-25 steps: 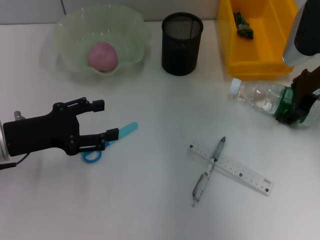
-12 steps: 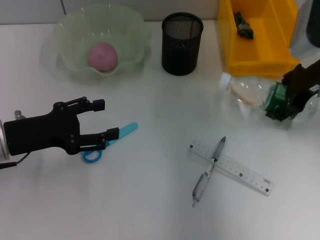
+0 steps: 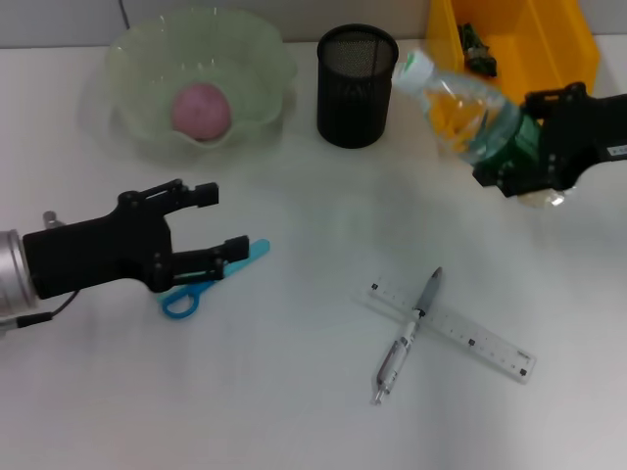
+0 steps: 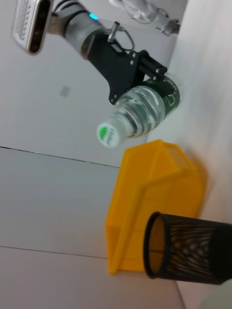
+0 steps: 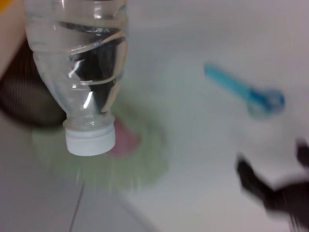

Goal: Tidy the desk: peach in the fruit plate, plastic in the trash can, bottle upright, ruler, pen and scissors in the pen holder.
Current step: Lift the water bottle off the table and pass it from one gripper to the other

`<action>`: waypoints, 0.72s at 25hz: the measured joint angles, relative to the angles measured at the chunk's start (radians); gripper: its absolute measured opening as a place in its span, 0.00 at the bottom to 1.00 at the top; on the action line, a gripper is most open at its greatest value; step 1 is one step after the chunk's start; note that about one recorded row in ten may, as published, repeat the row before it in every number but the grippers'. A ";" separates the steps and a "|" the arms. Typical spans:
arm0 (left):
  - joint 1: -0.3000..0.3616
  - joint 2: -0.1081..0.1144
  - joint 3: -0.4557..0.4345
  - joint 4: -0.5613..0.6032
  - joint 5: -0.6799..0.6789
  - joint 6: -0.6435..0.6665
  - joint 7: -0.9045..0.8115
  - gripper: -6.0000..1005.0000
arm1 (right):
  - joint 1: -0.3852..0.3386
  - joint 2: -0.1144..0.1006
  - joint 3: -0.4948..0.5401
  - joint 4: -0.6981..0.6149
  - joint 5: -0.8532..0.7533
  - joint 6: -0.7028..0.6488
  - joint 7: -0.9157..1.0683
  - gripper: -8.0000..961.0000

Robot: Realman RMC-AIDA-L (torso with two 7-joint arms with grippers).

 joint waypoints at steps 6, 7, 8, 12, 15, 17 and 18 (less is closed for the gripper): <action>-0.016 -0.068 -0.122 -0.001 -0.003 0.023 -0.050 0.81 | -0.028 0.002 0.082 0.183 0.226 -0.004 -0.155 0.80; -0.019 -0.077 -0.142 -0.003 -0.004 0.031 -0.061 0.81 | -0.032 0.001 0.092 0.236 0.280 -0.011 -0.193 0.80; -0.019 -0.077 -0.142 -0.003 -0.004 0.031 -0.061 0.81 | -0.035 -0.001 0.094 0.265 0.308 -0.020 -0.214 0.80; -0.032 -0.112 -0.200 -0.025 -0.012 0.080 -0.094 0.81 | -0.036 -0.002 0.095 0.357 0.372 -0.081 -0.268 0.80; -0.053 -0.113 -0.202 -0.097 -0.044 0.109 -0.095 0.81 | -0.029 0.002 0.095 0.415 0.375 -0.112 -0.291 0.80; -0.061 -0.112 -0.202 -0.138 -0.065 0.126 -0.082 0.81 | -0.022 0.009 0.095 0.452 0.376 -0.122 -0.312 0.80; -0.063 -0.114 -0.202 -0.154 -0.074 0.137 -0.073 0.81 | -0.012 0.015 0.094 0.488 0.377 -0.128 -0.329 0.80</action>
